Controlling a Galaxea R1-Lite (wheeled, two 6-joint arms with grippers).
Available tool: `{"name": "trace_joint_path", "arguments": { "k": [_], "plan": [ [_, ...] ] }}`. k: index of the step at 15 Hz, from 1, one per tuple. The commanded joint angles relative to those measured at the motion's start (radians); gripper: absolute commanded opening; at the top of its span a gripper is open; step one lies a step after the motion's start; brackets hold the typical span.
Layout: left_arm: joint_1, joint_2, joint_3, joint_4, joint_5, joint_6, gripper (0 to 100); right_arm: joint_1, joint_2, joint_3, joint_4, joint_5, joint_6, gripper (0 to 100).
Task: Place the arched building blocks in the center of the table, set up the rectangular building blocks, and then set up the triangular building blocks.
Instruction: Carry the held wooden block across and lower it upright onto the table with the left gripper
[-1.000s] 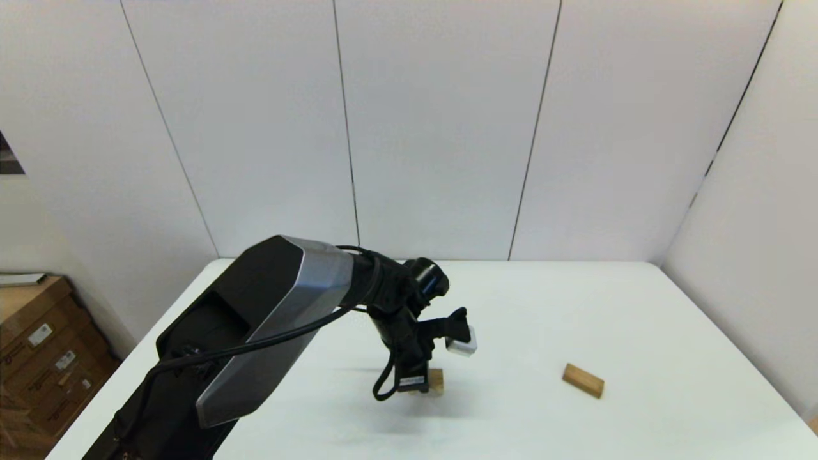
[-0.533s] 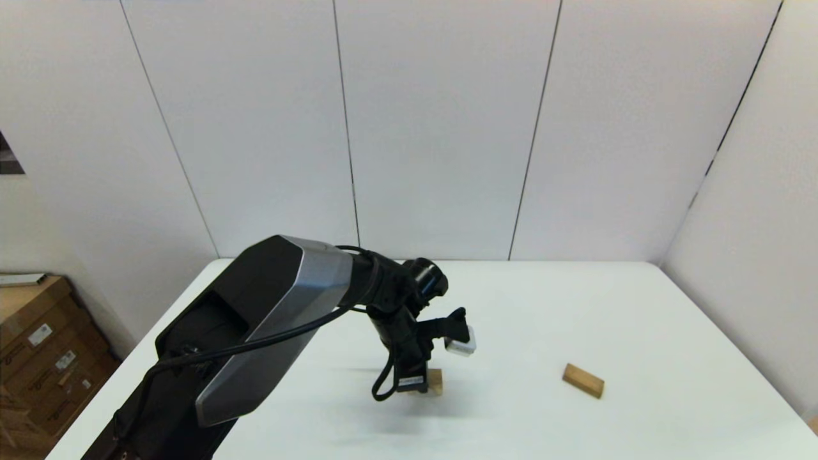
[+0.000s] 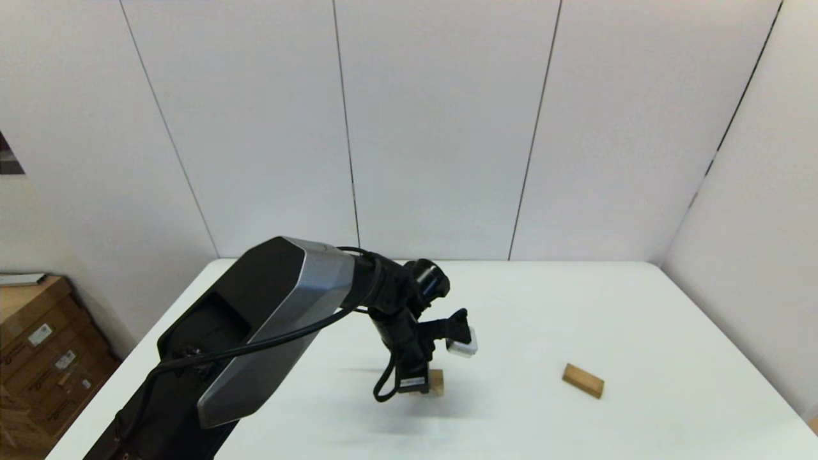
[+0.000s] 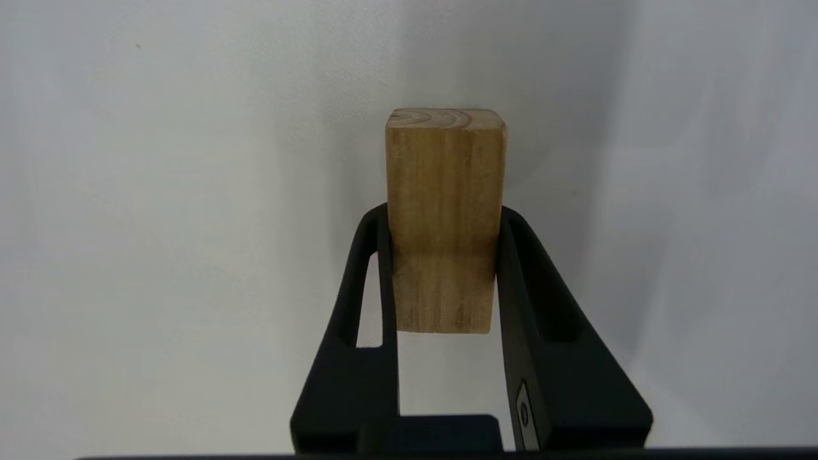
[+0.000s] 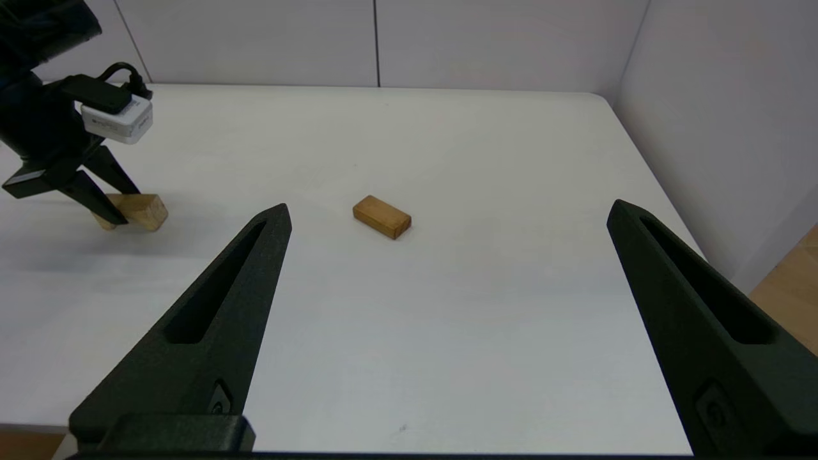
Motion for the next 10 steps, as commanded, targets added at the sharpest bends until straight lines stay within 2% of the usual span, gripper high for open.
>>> {"name": "trace_joint_path", "arguments": {
  "k": [1, 9, 10],
  "plan": [
    [0.001, 0.002, -0.002, 0.003, 0.000, 0.001, 0, 0.000, 0.000, 0.001, 0.000, 0.000, 0.000, 100],
    [0.001, -0.014, 0.004, 0.012, 0.006, 0.001, 0, 0.000, 0.000, 0.000, 0.000, 0.000, 0.000, 100],
    [0.001, -0.017, 0.004, 0.012, 0.006, 0.001, 100, 0.000, 0.001, 0.000, 0.000, 0.002, 0.000, 100]
  ]
}}
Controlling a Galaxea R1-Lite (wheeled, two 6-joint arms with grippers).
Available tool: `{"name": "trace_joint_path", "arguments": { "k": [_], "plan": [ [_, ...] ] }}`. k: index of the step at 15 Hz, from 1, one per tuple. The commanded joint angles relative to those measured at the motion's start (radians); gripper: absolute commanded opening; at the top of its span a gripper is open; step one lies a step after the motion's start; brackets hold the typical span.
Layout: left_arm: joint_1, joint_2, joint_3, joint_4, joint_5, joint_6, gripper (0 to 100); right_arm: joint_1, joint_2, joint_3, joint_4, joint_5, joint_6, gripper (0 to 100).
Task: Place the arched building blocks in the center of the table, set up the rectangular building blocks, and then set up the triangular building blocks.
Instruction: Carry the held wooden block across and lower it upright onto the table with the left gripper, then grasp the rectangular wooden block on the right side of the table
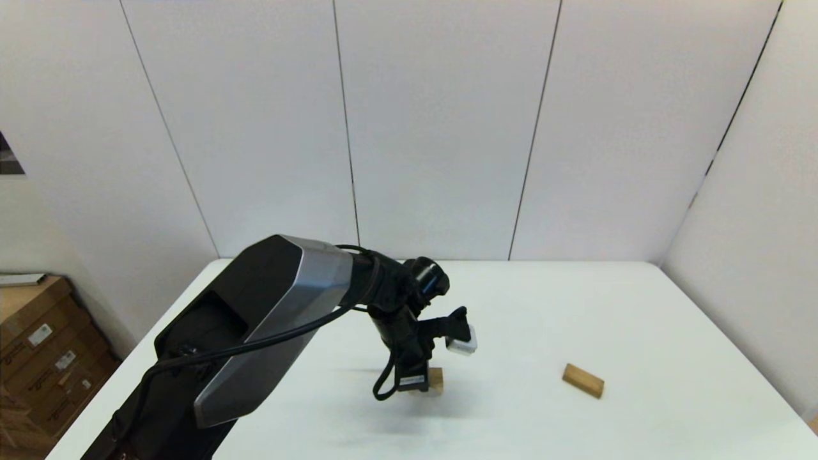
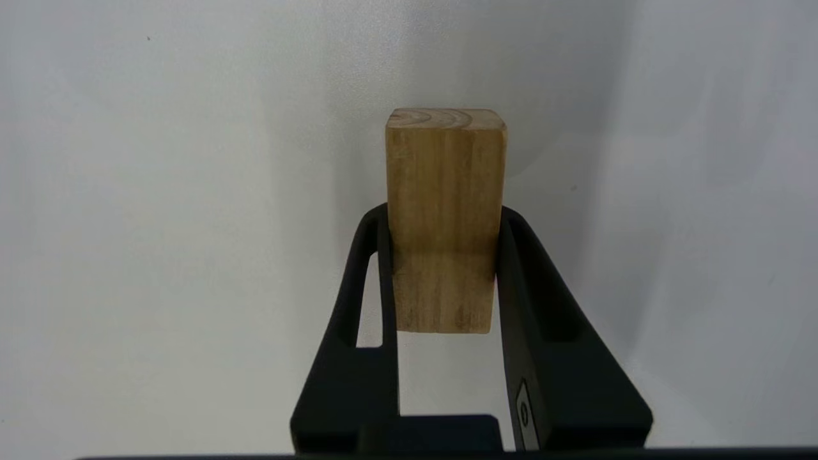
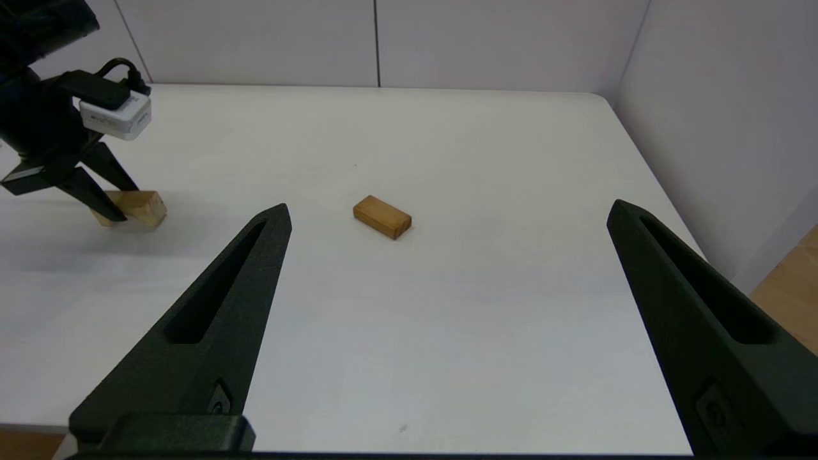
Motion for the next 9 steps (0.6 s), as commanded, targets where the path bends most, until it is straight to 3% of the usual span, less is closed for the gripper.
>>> {"name": "trace_joint_path", "arguments": {
  "k": [1, 9],
  "plan": [
    [0.000, -0.009, -0.001, 0.005, -0.002, 0.003, 100, 0.000, 0.000, 0.000, 0.000, 0.000, 0.000, 100],
    [0.020, -0.118, -0.001, 0.025, -0.002, -0.035, 100, 0.000, 0.001, 0.000, 0.000, 0.002, 0.000, 100]
  ]
}}
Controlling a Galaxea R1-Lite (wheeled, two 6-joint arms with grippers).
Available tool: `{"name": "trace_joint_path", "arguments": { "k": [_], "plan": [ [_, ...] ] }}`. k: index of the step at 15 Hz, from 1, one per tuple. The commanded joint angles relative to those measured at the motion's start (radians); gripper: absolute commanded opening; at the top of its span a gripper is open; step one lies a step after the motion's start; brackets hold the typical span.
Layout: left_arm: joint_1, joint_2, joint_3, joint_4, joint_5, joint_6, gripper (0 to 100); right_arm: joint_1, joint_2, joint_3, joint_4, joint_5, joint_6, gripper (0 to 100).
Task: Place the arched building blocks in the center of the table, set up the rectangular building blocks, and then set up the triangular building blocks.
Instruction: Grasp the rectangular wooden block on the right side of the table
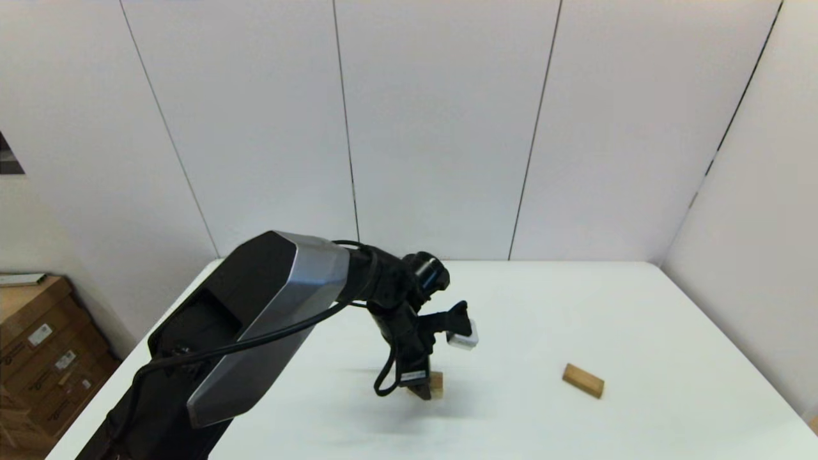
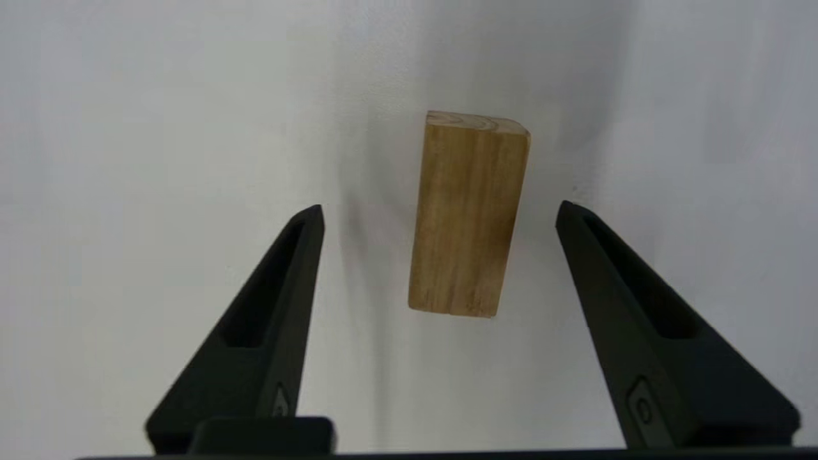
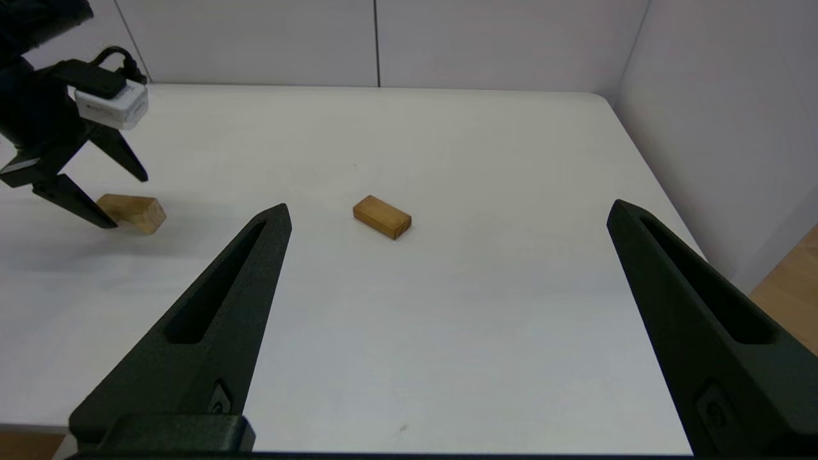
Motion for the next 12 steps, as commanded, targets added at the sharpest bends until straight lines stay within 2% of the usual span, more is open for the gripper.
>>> {"name": "trace_joint_path", "arguments": {
  "k": [1, 4, 6, 7, 9, 12],
  "plan": [
    [0.043, -0.160, 0.005, 0.064, 0.000, -0.027, 100, 0.000, 0.000, 0.000, 0.002, 0.000, 0.000, 100],
    [0.111, -0.412, 0.006, 0.162, -0.008, -0.108, 100, 0.000, 0.001, 0.000, 0.002, 0.002, 0.000, 100],
    [0.145, -0.607, 0.005, 0.190, -0.012, -0.252, 100, 0.000, 0.001, 0.000, 0.000, 0.000, 0.000, 100],
    [0.154, -0.726, 0.005, 0.190, -0.008, -0.383, 100, 0.000, 0.001, 0.000, 0.002, 0.000, 0.000, 100],
    [0.169, -0.906, 0.008, 0.197, 0.026, -0.506, 100, 0.000, 0.000, 0.000, 0.000, 0.000, 0.000, 100],
    [0.204, -1.196, 0.106, 0.213, 0.072, -0.545, 100, 0.000, 0.000, 0.000, 0.000, 0.000, 0.000, 100]
  ]
}}
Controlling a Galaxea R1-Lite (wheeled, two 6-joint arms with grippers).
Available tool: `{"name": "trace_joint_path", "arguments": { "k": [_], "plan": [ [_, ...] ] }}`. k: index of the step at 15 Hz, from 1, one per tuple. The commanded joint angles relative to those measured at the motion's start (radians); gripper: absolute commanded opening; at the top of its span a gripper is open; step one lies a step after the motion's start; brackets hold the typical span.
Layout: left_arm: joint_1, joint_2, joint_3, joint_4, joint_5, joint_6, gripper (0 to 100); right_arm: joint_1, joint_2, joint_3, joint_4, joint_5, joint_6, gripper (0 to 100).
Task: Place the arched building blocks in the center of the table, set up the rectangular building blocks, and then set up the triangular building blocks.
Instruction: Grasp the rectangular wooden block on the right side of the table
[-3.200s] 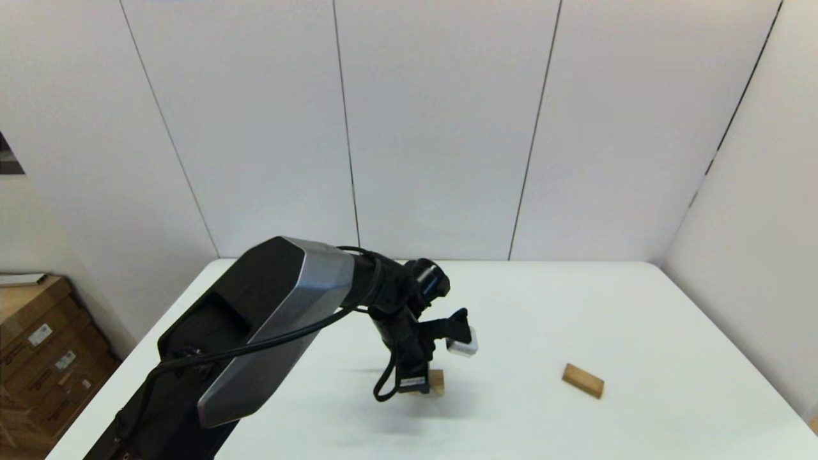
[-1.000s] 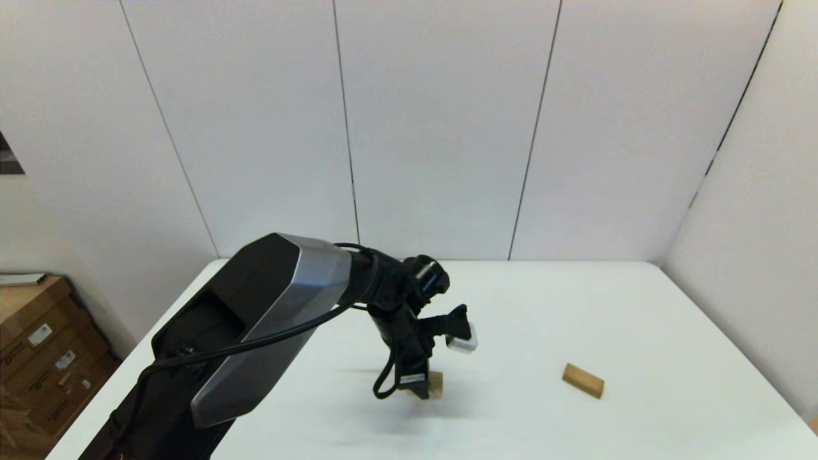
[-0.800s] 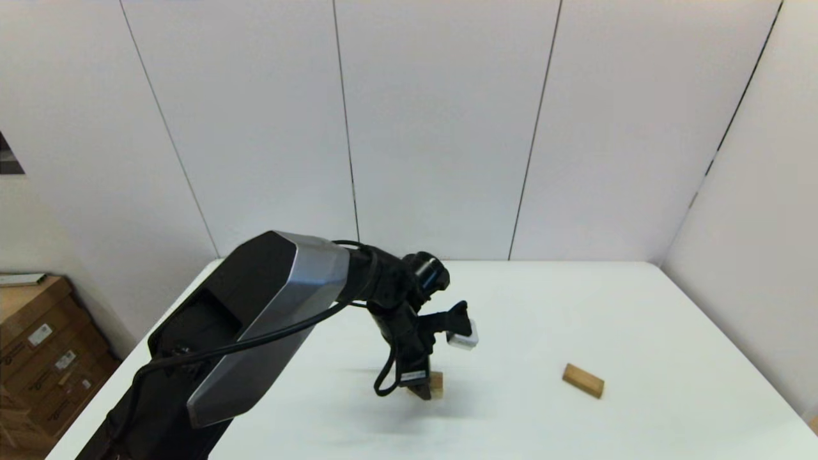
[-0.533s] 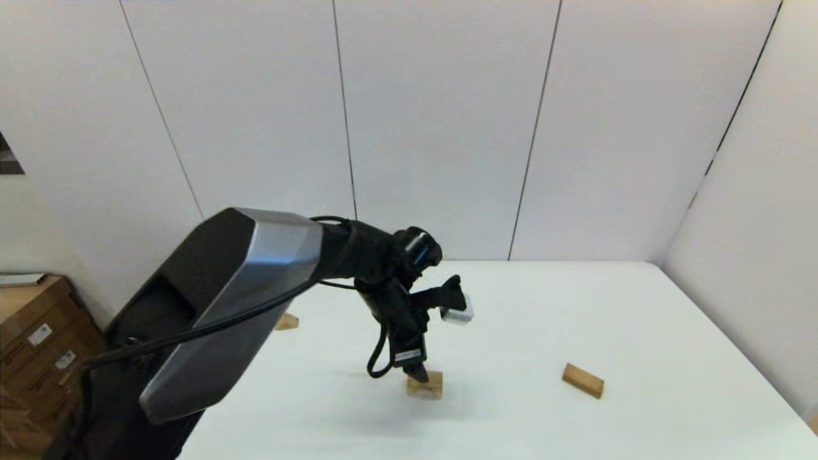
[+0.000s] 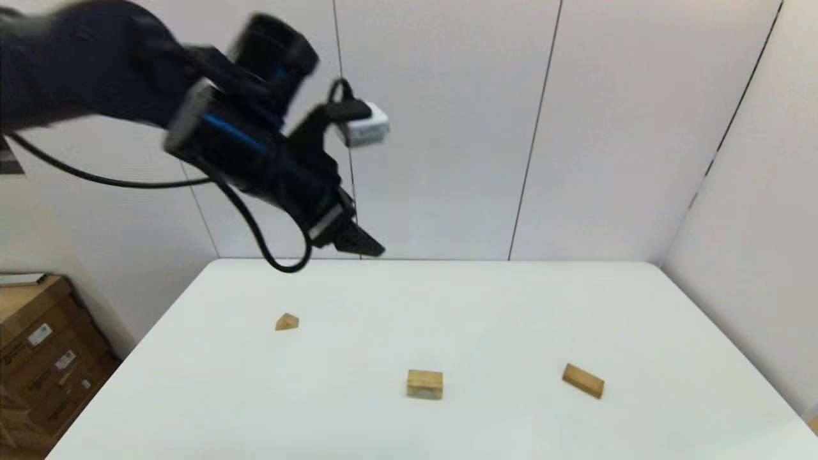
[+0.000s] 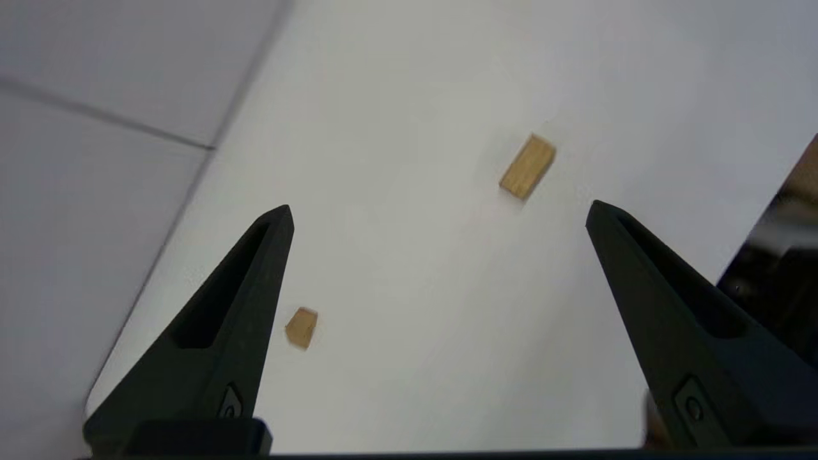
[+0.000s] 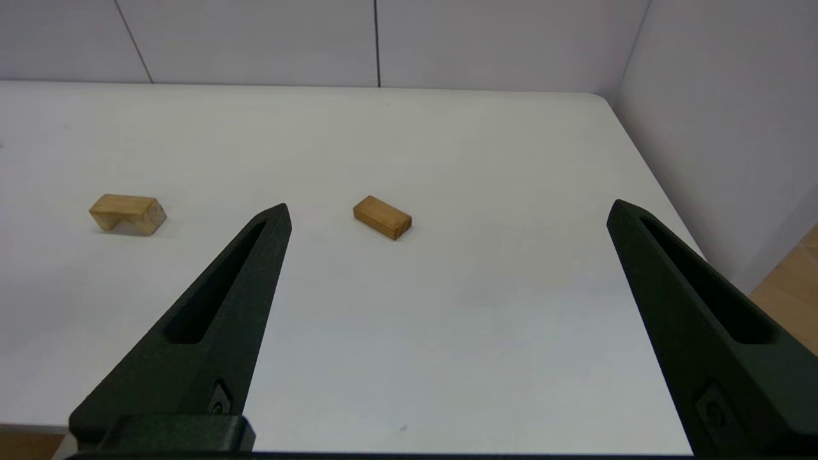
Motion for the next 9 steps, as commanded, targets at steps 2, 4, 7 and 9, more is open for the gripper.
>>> {"name": "trace_joint_path", "arguments": {
  "k": [2, 4, 7, 9],
  "plan": [
    [0.065, -0.702, 0.276, 0.017, 0.198, -0.193, 100, 0.000, 0.001, 0.000, 0.001, 0.002, 0.000, 100],
    [0.088, -0.887, 0.422, -0.023, 0.259, -0.190, 100, 0.000, 0.001, 0.000, 0.001, 0.000, -0.002, 100],
    [0.332, -1.107, 0.569, -0.093, 0.261, -0.190, 100, 0.000, 0.001, 0.000, 0.001, 0.000, 0.000, 100],
    [0.387, -1.255, 0.671, -0.093, 0.259, -0.184, 100, 0.000, 0.001, 0.000, 0.001, 0.000, 0.000, 100]
  ]
}}
